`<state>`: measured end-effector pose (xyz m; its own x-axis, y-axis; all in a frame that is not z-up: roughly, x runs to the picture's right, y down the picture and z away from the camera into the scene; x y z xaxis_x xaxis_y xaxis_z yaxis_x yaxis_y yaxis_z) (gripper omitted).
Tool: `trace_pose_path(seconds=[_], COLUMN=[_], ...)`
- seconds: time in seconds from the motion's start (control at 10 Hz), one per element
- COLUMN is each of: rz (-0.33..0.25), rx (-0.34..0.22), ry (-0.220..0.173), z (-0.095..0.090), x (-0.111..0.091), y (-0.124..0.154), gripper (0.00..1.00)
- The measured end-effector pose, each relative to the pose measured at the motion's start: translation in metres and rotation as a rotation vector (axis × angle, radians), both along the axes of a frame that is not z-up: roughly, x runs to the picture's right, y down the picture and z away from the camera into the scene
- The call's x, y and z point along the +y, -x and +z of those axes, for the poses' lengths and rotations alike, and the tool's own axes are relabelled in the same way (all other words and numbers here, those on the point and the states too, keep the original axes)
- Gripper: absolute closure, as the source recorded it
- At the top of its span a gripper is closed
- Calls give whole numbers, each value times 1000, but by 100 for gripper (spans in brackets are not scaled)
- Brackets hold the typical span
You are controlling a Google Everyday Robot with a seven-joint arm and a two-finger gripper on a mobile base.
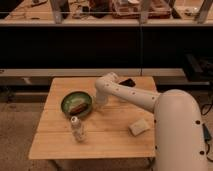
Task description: Push the ceramic bowl across the table
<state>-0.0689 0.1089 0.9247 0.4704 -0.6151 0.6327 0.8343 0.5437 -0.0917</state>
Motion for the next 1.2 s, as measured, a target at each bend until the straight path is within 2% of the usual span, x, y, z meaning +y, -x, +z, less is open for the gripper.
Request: trace_pose_path(seconds=[0.2, 0.3, 0.9, 1.2], rz=[-4, -10, 1, 17], rx=[-33, -62, -182, -221], ry=[4, 3, -23, -39], z=[0, 1, 4, 4], x=[0, -1, -12, -19], y=[21, 41, 116, 138], gripper=[100, 100, 100, 100])
